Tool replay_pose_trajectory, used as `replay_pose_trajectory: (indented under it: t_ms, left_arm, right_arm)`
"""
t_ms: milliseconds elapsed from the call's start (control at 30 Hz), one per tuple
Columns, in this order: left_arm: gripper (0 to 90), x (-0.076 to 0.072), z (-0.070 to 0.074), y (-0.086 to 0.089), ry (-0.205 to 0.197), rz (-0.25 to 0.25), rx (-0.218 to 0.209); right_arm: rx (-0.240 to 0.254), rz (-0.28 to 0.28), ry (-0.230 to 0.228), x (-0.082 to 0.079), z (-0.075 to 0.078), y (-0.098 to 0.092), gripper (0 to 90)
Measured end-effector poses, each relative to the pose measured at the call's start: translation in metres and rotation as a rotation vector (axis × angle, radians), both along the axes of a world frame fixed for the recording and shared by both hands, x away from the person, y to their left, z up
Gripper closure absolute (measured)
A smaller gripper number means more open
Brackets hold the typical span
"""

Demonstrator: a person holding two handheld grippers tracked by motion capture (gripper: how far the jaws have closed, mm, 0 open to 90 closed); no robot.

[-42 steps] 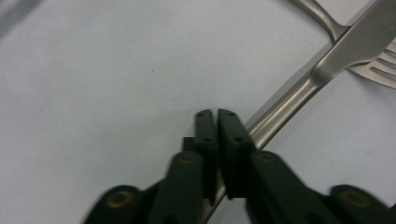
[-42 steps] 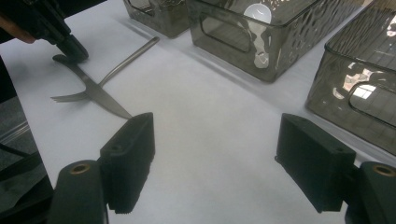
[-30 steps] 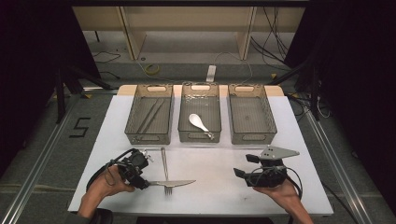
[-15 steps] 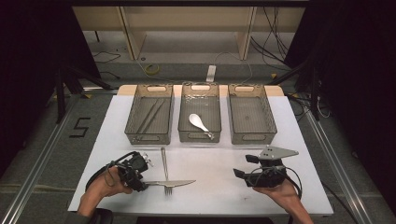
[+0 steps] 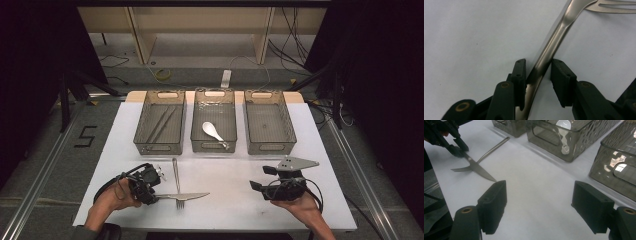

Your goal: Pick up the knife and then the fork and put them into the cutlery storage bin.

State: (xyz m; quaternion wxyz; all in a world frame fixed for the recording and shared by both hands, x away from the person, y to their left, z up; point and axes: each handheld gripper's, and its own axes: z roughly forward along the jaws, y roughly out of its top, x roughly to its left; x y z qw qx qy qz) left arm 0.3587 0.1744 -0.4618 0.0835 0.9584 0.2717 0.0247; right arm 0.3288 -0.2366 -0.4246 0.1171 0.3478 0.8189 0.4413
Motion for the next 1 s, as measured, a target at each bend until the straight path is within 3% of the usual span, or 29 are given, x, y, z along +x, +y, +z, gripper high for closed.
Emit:
replay_pose_trajectory:
  t_ms: [467,767,933,1000]
  left_arm:
    - [74.3,-0.0015,-0.0002,-0.0015,0.004,-0.05,-0.009]
    - [77.2,-0.0006,0.0005,-0.0015,0.012,-0.04,-0.009]
    - [77.6,-0.0001,0.0007,-0.0003,0.019,-0.015,-0.02]
    - [77.7,0.0012,0.0002,0.0017,0.027,0.015,-0.044]
  right_arm:
    - [-0.005,0.007,0.001,0.0002,-0.0005,0.0009,28.8]
    - [-0.004,0.007,-0.001,0.0,0.0006,0.0003,28.9]
    - [-0.005,0.006,0.001,0.0003,0.0001,0.0011,29.0]
    - [-0.004,0.006,0.002,0.0003,0.0001,0.0009,29.0]
